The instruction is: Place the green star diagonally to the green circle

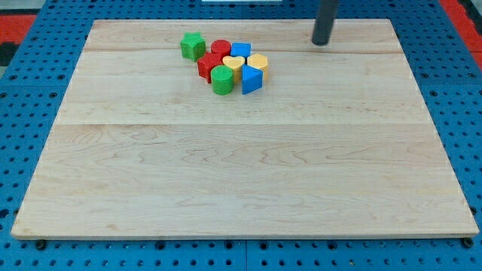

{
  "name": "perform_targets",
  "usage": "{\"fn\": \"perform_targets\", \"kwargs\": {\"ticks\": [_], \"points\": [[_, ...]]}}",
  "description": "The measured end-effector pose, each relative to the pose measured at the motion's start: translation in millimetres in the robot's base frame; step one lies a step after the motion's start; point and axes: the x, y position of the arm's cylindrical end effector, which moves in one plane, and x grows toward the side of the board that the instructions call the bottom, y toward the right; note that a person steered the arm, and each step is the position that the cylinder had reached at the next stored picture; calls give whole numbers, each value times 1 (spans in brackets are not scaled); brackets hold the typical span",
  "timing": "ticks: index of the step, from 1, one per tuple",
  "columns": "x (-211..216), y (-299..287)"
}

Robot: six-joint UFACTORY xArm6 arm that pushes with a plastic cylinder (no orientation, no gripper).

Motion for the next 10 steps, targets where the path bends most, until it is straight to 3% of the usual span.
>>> {"fn": "perform_targets", "kwargs": {"ticks": [2, 4, 7, 8, 10], "points": [[-22, -134], [17, -237], [65, -318], [75, -289], [36, -288]]}}
